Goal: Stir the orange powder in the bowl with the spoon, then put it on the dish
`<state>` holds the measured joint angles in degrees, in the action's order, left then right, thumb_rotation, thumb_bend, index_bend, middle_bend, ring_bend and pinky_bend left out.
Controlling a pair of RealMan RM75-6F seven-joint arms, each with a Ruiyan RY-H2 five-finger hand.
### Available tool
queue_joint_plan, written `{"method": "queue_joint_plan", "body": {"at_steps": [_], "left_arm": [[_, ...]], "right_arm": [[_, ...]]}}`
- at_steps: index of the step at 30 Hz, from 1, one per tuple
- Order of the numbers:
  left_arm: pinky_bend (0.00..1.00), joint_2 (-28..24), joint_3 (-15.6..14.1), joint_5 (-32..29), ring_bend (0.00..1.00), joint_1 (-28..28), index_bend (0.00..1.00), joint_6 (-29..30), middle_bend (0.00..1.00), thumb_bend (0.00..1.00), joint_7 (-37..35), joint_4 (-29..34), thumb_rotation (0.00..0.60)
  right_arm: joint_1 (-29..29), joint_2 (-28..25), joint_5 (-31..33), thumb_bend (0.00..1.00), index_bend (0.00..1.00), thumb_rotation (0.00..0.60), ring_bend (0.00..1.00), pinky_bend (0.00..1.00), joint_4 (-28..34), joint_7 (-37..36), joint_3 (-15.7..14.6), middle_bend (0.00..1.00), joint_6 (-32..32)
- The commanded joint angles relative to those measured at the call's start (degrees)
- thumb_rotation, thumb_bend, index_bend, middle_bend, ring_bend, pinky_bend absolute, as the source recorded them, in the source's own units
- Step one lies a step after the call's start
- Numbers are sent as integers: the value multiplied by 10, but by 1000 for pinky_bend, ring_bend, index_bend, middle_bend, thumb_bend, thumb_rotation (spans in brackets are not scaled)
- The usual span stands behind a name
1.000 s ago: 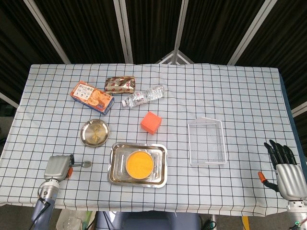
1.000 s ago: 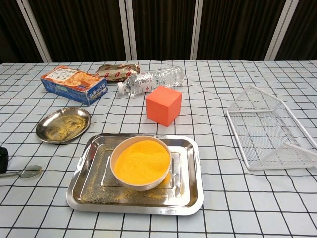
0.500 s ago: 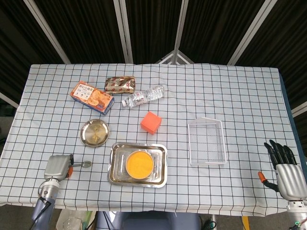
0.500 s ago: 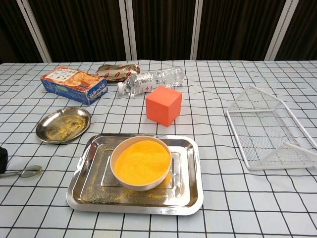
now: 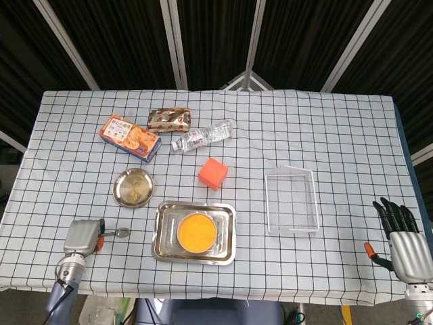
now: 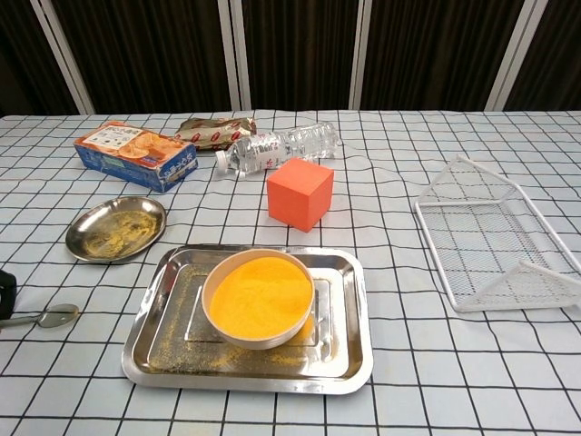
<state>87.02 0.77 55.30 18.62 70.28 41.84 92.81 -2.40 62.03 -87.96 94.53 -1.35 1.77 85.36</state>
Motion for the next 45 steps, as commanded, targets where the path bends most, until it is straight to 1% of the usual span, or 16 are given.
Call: {"method": "queue_joint_plan", "body": {"at_steps": [1, 8, 14, 22, 28, 31, 35, 39, 45], "left_arm": [[936, 2, -1, 0, 889, 1, 470, 1, 948, 548, 0, -1, 600], [936, 2, -2, 2, 890, 1, 545, 5, 951, 564, -4, -1, 600], [936, -2, -4, 24, 890, 1, 563, 19, 952, 573, -9, 11, 600], [936, -26, 0, 60, 890, 3, 564, 40, 952, 573, -16, 61, 600], [936, -44, 17, 66, 889, 15, 564, 47, 952, 573, -2, 112, 600], [936, -47, 31, 65, 890, 28, 564, 49, 952, 573, 16, 140, 600], [936, -40, 51, 42, 890, 51, 561, 49, 952, 573, 63, 183, 600], [936, -15, 73, -4, 889, 84, 554, 57, 952, 573, 137, 219, 600], [936, 28, 99, -76, 889, 132, 549, 80, 951, 573, 229, 242, 600]], "right_arm": [[0, 0, 0, 360, 0, 600, 0, 0, 0, 0, 0, 0, 0], [0, 0, 1, 360, 0, 600, 0, 0, 1, 0, 0, 0, 0], [0, 0, 1, 360, 0, 600, 0, 0, 1, -1, 0, 0, -1], [0, -1, 1, 360, 0, 600, 0, 0, 2, -3, 0, 0, -2], [0, -1, 1, 360, 0, 600, 0, 0, 2, -2, 0, 0, -2], [0, -1, 2, 360, 0, 600, 0, 0, 3, -1, 0, 0, -2], [0, -1, 3, 360, 0, 600, 0, 0, 3, -2, 0, 0, -3], [0, -2, 4, 360, 0, 600, 0, 0, 3, -4, 1, 0, -3], [-1, -2, 5, 360, 0, 600, 0, 0, 2, -8, 1, 0, -5]]}}
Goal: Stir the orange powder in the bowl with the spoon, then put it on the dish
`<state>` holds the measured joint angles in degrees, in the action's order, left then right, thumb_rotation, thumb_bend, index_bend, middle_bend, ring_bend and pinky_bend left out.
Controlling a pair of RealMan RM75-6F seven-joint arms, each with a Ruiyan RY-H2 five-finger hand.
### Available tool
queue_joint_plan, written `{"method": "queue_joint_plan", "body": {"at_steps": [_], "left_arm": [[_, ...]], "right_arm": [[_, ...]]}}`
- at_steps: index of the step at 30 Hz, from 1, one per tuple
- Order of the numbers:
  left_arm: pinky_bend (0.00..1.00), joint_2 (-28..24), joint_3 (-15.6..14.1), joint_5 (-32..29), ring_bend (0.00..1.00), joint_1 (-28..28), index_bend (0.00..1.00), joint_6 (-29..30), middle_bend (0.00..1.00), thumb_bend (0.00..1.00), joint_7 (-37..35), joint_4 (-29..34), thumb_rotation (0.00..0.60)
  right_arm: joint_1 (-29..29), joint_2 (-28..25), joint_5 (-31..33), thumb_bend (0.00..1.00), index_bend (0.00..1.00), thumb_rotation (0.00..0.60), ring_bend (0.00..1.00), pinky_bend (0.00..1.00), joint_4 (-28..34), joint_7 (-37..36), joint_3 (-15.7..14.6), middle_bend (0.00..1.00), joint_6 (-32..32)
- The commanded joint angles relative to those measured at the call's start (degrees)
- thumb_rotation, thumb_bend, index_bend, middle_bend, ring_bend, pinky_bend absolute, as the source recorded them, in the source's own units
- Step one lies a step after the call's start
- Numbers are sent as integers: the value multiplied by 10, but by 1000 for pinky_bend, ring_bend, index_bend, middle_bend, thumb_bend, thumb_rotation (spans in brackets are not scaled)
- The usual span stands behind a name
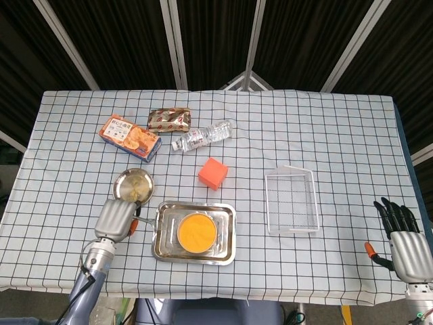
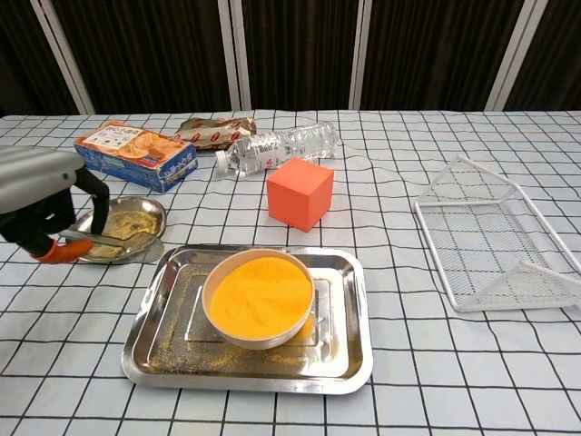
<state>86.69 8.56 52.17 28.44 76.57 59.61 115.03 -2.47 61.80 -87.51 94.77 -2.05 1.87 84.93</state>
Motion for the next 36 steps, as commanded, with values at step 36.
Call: {"method": "queue_joint_plan", "body": {"at_steps": [36], "left_arm": [[936, 169, 37, -165, 880, 179, 371, 120, 898, 320, 161, -8, 600]], "right_arm": [[-3, -2, 3, 360, 0, 600, 0, 0, 4, -8, 0, 0, -8]]}}
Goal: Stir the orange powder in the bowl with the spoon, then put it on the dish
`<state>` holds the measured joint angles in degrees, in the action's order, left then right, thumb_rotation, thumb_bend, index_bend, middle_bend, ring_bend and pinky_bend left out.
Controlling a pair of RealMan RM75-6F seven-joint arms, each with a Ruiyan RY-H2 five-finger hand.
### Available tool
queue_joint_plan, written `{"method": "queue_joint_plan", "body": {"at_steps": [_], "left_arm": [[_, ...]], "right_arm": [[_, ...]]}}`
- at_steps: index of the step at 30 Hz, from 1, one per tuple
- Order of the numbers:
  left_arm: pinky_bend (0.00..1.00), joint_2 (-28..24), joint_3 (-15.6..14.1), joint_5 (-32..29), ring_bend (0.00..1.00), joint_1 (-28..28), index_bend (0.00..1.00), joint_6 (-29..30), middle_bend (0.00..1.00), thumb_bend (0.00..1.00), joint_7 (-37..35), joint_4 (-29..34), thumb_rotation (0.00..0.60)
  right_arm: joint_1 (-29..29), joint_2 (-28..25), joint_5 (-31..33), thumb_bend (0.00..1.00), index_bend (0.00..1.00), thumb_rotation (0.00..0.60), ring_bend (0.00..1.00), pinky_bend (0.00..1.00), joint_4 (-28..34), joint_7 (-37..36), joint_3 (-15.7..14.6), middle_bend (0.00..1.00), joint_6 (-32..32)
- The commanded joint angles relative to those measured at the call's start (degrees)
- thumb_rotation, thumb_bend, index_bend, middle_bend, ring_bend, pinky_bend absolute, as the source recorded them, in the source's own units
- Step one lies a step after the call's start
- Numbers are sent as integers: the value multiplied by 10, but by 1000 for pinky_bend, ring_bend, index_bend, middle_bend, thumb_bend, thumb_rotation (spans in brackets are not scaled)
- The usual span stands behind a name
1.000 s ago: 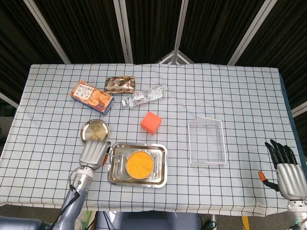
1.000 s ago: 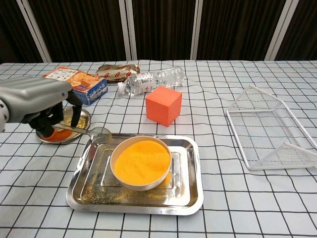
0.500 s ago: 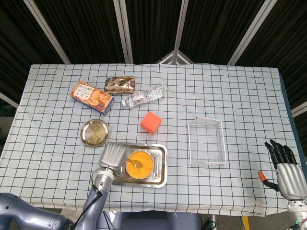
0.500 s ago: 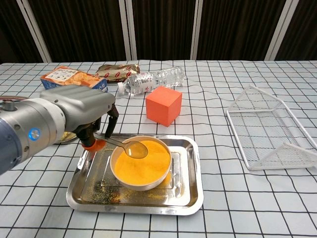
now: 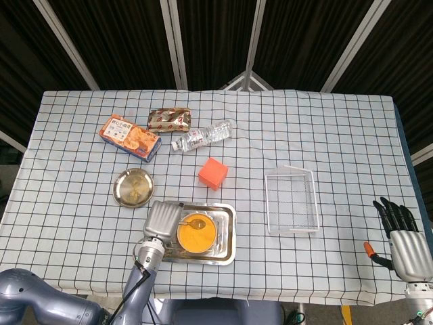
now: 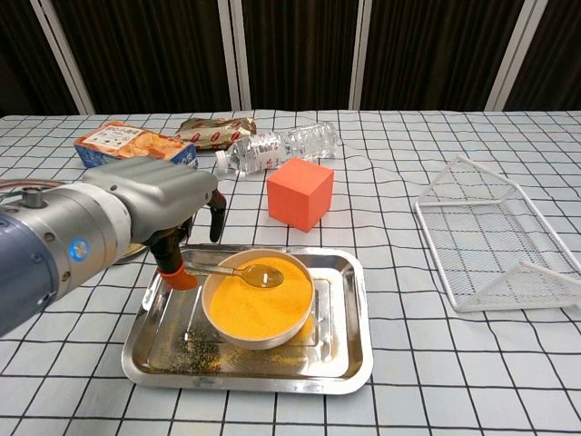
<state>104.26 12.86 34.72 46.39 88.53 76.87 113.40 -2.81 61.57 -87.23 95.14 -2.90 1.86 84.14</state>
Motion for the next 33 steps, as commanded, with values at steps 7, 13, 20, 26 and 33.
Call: {"method": "queue_joint_plan", "body": {"at_steps": [7, 13, 20, 26, 33], "left_arm": [[936, -26, -18, 19, 881, -1, 452, 5, 900, 325, -22, 25, 600], [936, -24, -23, 16, 882, 4, 475, 5, 904, 337, -26, 21, 600], [936, -5, -26, 7, 886, 12, 472, 5, 906, 416, -25, -4, 600], [938, 8, -21, -7, 887, 17, 472, 7, 909, 460, -23, -26, 600], [938, 18, -13, -17, 887, 23, 469, 7, 909, 461, -24, -40, 600]], "right_arm": [[0, 0, 1, 361, 0, 600, 0, 0, 0, 2, 0, 0, 0], [0, 1, 0, 360, 0, 600, 0, 0, 0, 3, 0, 0, 2], [0, 0, 0, 360, 0, 600, 0, 0, 1, 0, 0, 0, 1], [0, -1, 2, 360, 0, 600, 0, 0, 2, -4, 0, 0, -1], [0, -1, 3, 360, 0, 600, 0, 0, 3, -6, 0, 0, -2]]}}
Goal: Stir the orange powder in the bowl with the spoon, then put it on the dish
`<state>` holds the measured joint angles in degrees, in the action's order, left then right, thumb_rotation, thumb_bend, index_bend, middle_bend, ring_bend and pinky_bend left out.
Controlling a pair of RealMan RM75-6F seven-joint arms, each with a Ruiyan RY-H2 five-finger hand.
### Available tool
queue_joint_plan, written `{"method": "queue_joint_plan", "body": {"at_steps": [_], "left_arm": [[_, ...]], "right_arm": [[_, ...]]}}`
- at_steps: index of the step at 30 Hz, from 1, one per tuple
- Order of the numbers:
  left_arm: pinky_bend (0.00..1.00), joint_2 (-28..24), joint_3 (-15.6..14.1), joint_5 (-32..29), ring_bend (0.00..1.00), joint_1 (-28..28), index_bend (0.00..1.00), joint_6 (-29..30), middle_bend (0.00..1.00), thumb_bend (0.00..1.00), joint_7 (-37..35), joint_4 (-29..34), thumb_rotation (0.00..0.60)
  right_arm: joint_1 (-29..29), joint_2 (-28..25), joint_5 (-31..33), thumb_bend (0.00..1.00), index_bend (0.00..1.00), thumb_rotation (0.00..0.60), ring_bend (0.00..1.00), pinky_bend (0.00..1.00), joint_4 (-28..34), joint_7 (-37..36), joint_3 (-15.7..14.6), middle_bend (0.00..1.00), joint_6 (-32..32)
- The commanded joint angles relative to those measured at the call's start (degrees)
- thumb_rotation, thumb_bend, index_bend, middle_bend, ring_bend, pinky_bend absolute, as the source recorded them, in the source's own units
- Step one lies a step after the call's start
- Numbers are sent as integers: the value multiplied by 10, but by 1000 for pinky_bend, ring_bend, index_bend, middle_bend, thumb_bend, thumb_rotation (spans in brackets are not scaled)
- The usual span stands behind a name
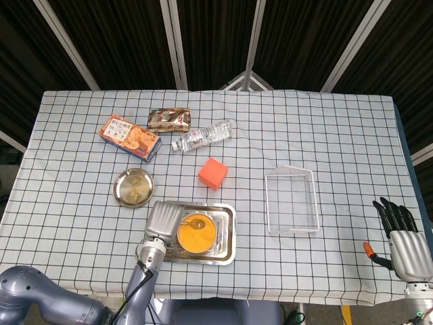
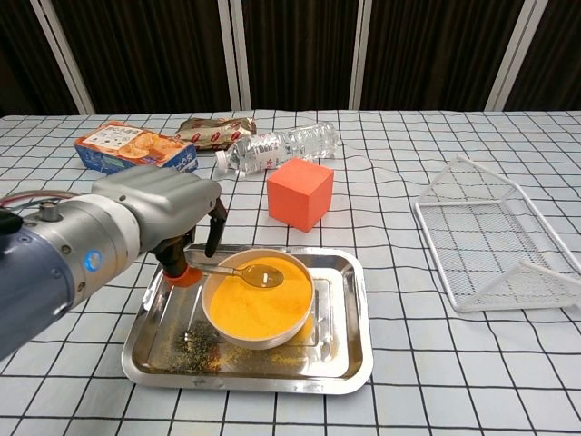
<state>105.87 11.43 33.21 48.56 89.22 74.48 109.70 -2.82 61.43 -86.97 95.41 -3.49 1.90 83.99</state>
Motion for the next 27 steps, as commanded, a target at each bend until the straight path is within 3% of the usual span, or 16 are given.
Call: {"method": "queue_joint_plan", "body": {"at_steps": [1, 27], "left_arm": [[938, 3, 1, -4, 887, 2, 469, -1, 909, 461, 0, -4, 600], [939, 14, -2, -11, 888, 10, 474, -1, 913, 510, -4, -19, 600]], "right_arm": [[0, 0, 0, 360, 0, 600, 0, 0, 0, -1, 0, 0, 0], [0, -1, 2, 360, 0, 600, 0, 0, 1, -3, 0, 0, -1]]}}
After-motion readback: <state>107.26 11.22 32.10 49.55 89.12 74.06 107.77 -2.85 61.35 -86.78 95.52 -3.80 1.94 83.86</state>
